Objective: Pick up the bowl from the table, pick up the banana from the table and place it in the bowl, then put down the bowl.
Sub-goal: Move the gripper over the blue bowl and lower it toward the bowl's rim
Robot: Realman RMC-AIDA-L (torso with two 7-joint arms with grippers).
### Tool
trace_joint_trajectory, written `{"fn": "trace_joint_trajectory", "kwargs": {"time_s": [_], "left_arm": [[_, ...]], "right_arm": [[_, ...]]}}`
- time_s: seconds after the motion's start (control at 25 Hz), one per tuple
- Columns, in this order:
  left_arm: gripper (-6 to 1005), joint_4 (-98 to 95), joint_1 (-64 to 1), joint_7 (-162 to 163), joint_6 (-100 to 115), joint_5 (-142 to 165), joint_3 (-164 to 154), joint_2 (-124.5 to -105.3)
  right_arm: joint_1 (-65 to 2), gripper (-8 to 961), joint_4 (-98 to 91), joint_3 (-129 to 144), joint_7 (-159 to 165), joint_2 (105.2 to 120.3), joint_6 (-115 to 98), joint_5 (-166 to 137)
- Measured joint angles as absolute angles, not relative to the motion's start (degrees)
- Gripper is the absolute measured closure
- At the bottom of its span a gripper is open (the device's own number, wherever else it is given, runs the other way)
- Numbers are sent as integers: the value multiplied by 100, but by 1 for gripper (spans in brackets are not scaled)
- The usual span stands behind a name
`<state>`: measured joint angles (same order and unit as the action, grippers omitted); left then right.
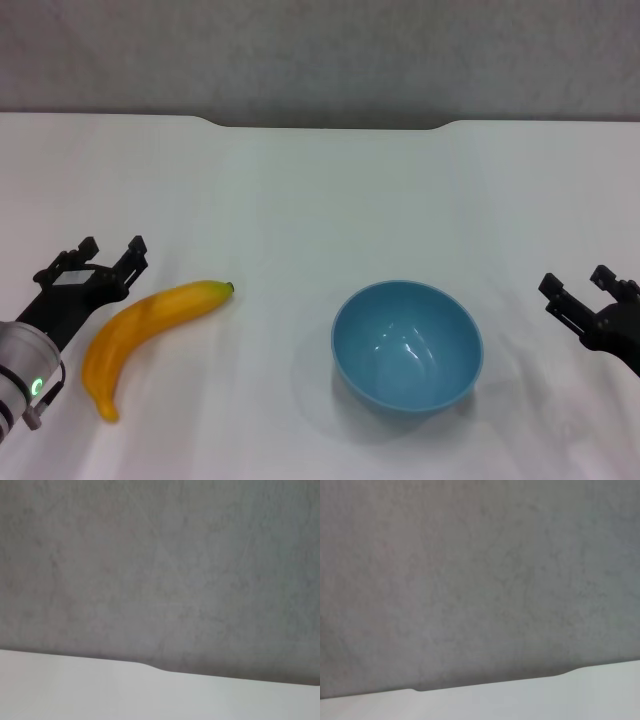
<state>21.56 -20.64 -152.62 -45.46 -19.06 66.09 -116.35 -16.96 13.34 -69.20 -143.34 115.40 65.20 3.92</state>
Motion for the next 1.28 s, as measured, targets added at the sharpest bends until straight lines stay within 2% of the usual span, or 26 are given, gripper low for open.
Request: {"fn": "trace_joint_trajectory", "kwargs": {"time_s": [0.88,1.04,1.2,1.28], "left_arm": [[297,2135,-2101,-15210,-4539,-1898,6583,-11652],[297,2149,-2113,-15210,-4515,-1898,6566,-11639],[297,2130,-2100,-15211,-4512,-1898,6567,-11636],[297,2112,-2098,-15211,-4508,-1898,6569,-11636]], "right_arm": [[-1893,70,1526,-6561,-14333,11534,6124,379],[-1933,69,1780,-6557,-13950,11416,5692,49],[-2011,69,2416,-6650,-13016,11055,5037,-876],[-2025,69,2704,-6797,-12732,10972,4728,-1362]]}}
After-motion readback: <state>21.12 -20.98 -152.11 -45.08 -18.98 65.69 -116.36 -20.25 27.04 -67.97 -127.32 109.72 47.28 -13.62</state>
